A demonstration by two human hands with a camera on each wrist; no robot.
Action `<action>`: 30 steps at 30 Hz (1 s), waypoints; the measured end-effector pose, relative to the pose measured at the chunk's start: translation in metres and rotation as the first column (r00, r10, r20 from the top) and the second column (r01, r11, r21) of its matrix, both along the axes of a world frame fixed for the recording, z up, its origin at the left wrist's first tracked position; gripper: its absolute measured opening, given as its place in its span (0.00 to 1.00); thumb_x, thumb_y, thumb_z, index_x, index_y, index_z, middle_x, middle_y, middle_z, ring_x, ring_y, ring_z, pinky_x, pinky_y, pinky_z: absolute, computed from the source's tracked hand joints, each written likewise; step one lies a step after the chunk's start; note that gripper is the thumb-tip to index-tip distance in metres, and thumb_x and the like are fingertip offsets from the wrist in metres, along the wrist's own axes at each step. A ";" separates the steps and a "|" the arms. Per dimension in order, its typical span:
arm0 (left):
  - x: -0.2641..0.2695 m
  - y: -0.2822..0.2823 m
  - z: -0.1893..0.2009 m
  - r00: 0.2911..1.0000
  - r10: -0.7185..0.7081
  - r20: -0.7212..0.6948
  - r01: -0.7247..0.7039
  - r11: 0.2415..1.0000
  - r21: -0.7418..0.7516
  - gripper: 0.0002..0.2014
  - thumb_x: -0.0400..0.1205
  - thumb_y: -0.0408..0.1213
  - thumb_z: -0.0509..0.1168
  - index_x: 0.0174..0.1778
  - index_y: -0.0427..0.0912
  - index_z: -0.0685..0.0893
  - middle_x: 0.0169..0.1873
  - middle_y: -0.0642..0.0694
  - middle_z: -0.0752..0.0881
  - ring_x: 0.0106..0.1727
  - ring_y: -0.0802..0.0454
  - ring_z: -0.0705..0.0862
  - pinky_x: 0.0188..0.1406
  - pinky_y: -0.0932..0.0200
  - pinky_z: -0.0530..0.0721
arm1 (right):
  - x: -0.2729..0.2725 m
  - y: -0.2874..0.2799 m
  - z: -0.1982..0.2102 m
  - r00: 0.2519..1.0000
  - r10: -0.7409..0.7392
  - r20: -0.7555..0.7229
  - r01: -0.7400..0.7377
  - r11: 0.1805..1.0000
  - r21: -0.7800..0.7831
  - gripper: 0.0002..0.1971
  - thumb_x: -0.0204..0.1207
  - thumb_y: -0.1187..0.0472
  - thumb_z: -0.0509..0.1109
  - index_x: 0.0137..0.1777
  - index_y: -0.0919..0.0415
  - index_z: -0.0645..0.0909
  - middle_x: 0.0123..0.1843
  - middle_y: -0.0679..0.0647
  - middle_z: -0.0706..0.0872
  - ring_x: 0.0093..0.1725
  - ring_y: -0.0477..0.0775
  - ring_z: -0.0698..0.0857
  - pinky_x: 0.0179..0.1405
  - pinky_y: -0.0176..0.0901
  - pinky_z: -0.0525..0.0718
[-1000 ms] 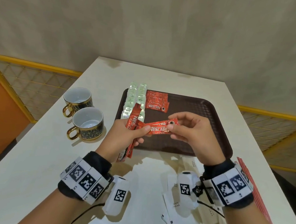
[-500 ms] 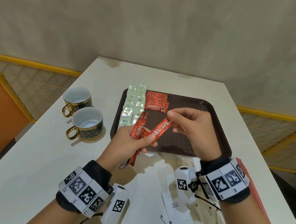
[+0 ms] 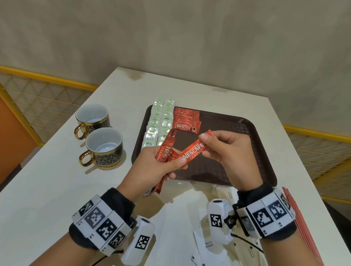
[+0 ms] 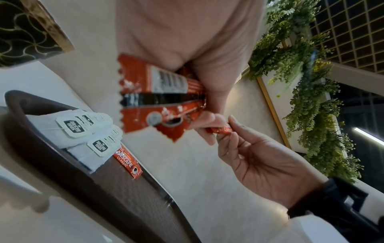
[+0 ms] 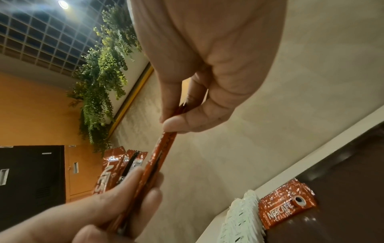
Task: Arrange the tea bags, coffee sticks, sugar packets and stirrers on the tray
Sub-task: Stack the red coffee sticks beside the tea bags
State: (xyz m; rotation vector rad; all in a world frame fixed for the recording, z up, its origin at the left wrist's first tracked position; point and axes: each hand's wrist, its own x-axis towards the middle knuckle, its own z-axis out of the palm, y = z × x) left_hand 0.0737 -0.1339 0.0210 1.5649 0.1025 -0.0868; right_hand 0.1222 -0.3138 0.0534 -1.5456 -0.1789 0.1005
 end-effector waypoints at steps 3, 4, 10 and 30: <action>0.007 0.004 0.001 0.999 0.051 0.008 -0.051 0.999 0.009 0.08 0.79 0.40 0.73 0.51 0.43 0.88 0.40 0.47 0.93 0.28 0.60 0.84 0.31 0.67 0.83 | 0.004 -0.003 -0.006 0.997 -0.009 -0.072 0.012 0.999 0.042 0.07 0.75 0.64 0.74 0.46 0.70 0.88 0.38 0.59 0.88 0.37 0.48 0.86 0.40 0.35 0.89; 0.010 0.006 0.001 0.998 0.067 0.012 -0.067 0.998 0.019 0.08 0.79 0.40 0.73 0.51 0.43 0.88 0.39 0.47 0.93 0.28 0.61 0.84 0.32 0.67 0.84 | 0.005 -0.005 -0.008 0.996 -0.007 -0.091 0.009 1.000 0.022 0.06 0.74 0.64 0.75 0.45 0.69 0.88 0.38 0.58 0.88 0.38 0.49 0.85 0.40 0.36 0.89; 0.030 0.017 0.001 0.997 0.057 0.045 -0.066 0.975 0.212 0.05 0.77 0.38 0.75 0.44 0.42 0.88 0.28 0.53 0.90 0.26 0.60 0.84 0.28 0.69 0.81 | 0.022 -0.015 -0.009 0.984 0.089 0.154 0.009 0.840 -0.543 0.12 0.69 0.58 0.81 0.52 0.55 0.88 0.45 0.47 0.90 0.47 0.42 0.88 0.50 0.34 0.84; 0.038 0.049 -0.002 0.972 0.231 -0.035 -0.220 0.955 0.197 0.10 0.76 0.38 0.75 0.53 0.46 0.90 0.37 0.50 0.93 0.25 0.58 0.84 0.27 0.70 0.81 | 0.175 0.046 -0.057 0.910 0.401 0.108 0.068 0.114 -0.991 0.03 0.76 0.65 0.70 0.46 0.57 0.82 0.51 0.57 0.86 0.52 0.62 0.85 0.48 0.49 0.81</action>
